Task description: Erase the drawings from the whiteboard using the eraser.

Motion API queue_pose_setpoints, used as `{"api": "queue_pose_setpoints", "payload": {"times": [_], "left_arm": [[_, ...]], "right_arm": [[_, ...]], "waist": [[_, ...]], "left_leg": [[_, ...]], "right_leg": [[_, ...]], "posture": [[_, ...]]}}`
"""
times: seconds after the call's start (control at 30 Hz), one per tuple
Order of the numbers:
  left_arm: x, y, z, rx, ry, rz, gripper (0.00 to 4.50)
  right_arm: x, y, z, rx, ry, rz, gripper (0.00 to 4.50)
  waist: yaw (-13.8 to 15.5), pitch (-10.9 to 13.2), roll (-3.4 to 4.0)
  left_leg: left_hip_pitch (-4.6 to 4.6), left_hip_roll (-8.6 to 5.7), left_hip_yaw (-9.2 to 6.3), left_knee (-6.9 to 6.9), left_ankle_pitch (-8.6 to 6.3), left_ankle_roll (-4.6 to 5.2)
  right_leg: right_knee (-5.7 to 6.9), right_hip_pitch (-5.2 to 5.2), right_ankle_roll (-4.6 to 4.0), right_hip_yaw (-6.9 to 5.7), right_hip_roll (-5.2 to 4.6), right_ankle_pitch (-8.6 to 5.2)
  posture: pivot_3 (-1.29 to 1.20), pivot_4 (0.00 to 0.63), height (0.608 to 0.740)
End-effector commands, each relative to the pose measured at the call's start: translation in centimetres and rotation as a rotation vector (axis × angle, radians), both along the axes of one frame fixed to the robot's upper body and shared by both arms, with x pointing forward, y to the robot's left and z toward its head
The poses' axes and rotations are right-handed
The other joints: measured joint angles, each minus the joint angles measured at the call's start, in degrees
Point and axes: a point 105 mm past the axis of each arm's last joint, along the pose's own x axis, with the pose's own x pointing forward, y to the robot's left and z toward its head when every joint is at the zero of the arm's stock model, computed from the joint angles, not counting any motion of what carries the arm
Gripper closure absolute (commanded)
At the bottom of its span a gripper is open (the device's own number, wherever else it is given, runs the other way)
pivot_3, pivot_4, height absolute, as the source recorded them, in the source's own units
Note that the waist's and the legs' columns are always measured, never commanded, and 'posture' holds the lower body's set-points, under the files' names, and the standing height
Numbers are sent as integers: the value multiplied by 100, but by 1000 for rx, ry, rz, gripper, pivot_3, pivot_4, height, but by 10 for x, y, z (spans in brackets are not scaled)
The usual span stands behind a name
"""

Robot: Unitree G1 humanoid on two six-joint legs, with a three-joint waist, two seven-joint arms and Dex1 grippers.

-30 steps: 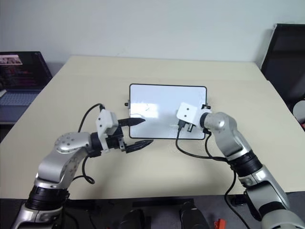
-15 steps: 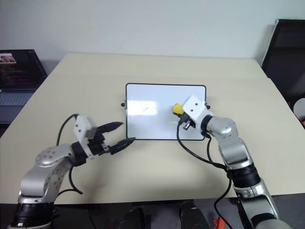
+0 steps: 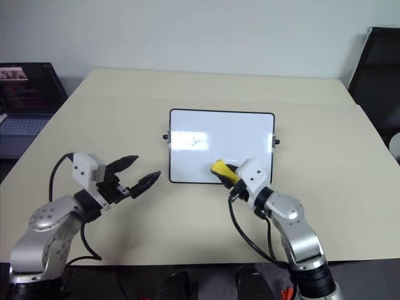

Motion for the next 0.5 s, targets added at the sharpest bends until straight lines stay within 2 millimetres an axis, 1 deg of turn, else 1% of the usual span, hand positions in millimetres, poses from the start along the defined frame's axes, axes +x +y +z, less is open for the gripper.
{"api": "queue_pose_setpoints", "payload": {"times": [0.03,0.2,0.33,0.5], "left_arm": [[1,-13,26,15,-81,-30,0],[0,-26,31,31,-83,-61,0],[-1,-29,29,42,-75,-75,0],[-2,-28,22,55,-56,-86,0]], "right_arm": [[0,4,14,20,-70,14,3398],[0,3,13,-16,-77,33,3398],[0,3,11,-41,-70,40,3398],[-1,5,10,-92,-71,57,3398]], "waist": [[6,0,0],[10,0,0],[13,0,0],[13,0,0]], "left_leg": [[0,0,-1,0,0,0],[0,1,-1,-6,-2,-2],[0,2,-4,-10,-3,-3],[1,2,-5,-8,-2,-3]], "right_leg": [[0,1,0,-1,0,0],[-2,3,0,-3,0,-1],[-1,3,0,-9,1,-2],[0,5,0,-9,1,-2]], "posture": [[0,150,740],[0,150,740],[0,150,740],[0,150,740]]}}
